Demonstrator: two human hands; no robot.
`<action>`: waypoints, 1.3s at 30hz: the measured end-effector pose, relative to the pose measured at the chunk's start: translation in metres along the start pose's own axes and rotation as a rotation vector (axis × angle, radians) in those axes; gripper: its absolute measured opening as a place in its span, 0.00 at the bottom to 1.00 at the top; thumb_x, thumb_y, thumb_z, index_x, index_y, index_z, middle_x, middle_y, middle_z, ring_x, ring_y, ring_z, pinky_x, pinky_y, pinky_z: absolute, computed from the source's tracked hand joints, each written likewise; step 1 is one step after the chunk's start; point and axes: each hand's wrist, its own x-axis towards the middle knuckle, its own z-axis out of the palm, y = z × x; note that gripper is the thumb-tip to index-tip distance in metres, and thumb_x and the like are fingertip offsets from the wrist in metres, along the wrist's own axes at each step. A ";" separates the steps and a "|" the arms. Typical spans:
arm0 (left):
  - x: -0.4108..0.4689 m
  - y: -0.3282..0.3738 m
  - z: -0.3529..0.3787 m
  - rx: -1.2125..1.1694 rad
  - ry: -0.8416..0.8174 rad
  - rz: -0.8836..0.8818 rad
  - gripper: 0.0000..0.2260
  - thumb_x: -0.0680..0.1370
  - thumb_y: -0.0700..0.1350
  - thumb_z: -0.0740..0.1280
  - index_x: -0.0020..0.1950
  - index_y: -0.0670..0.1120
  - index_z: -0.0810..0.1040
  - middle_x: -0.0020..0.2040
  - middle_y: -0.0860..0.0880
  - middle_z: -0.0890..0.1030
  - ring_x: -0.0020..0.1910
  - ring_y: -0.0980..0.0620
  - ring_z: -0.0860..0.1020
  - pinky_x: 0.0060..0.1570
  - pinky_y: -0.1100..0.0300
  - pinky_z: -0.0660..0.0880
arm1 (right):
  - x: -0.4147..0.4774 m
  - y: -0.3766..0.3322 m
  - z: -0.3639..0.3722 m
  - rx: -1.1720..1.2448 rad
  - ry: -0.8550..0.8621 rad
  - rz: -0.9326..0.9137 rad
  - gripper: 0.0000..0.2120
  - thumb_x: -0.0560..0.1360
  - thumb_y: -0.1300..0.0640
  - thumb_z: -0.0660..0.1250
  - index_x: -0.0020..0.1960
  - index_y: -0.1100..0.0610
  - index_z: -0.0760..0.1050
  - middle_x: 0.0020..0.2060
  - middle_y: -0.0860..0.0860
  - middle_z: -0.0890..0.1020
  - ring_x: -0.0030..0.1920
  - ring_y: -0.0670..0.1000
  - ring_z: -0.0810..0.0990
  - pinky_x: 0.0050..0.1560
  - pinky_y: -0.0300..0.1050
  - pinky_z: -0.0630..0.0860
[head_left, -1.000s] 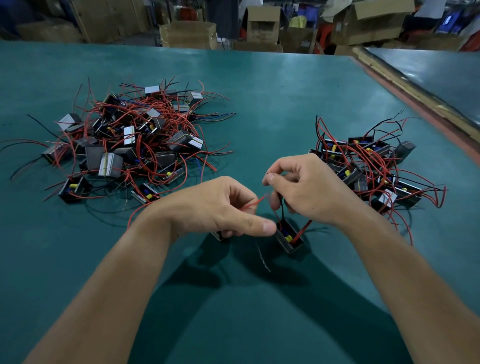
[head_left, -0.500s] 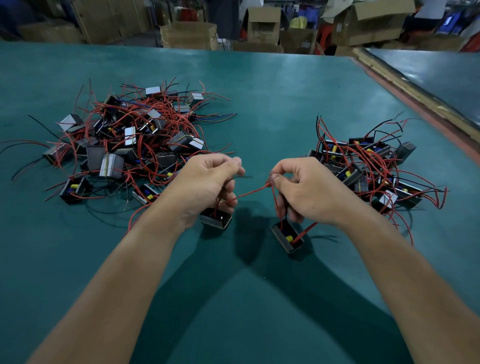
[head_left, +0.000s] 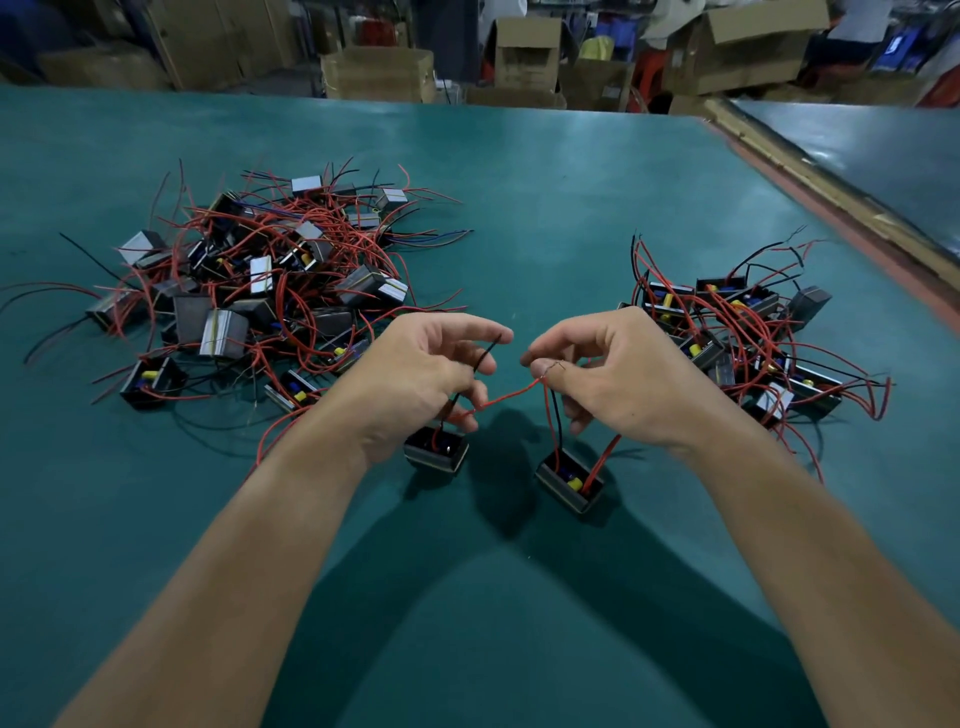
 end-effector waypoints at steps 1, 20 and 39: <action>0.000 0.001 0.001 -0.004 0.007 -0.010 0.21 0.75 0.23 0.55 0.56 0.41 0.80 0.39 0.47 0.74 0.27 0.55 0.75 0.25 0.63 0.74 | 0.000 -0.001 0.000 0.028 0.001 0.004 0.09 0.77 0.64 0.70 0.41 0.55 0.82 0.27 0.49 0.74 0.24 0.47 0.76 0.27 0.41 0.78; -0.003 0.001 0.006 0.046 -0.049 0.088 0.04 0.75 0.36 0.71 0.48 0.42 0.81 0.32 0.46 0.77 0.28 0.54 0.73 0.28 0.64 0.75 | 0.000 -0.002 -0.003 0.318 -0.113 0.111 0.06 0.77 0.65 0.68 0.42 0.60 0.81 0.25 0.52 0.79 0.24 0.46 0.78 0.28 0.38 0.78; -0.006 0.003 0.012 0.026 -0.084 0.102 0.02 0.71 0.40 0.74 0.38 0.45 0.84 0.31 0.42 0.71 0.28 0.50 0.65 0.27 0.62 0.64 | -0.001 0.000 -0.011 0.103 -0.157 0.005 0.07 0.78 0.67 0.68 0.46 0.58 0.81 0.29 0.47 0.81 0.28 0.46 0.79 0.33 0.39 0.79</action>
